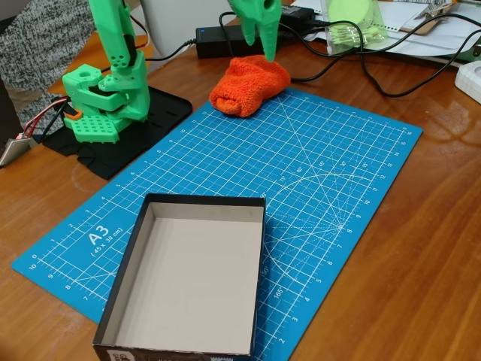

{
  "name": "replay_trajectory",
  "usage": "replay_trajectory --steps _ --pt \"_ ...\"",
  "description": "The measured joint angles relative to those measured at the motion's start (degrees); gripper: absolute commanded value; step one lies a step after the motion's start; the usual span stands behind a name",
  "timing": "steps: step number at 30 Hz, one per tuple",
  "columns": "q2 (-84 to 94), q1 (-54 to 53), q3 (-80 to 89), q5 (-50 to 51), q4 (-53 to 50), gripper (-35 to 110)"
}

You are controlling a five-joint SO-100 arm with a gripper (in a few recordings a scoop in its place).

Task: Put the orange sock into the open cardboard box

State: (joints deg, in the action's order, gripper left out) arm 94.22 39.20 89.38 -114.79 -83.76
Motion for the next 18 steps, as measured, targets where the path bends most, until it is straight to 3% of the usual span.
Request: replay_trajectory --steps 10,18 --pt "-2.8 10.7 10.5 -1.4 8.4 31" --pt "-1.1 12.2 20.0 -0.6 14.4 25"
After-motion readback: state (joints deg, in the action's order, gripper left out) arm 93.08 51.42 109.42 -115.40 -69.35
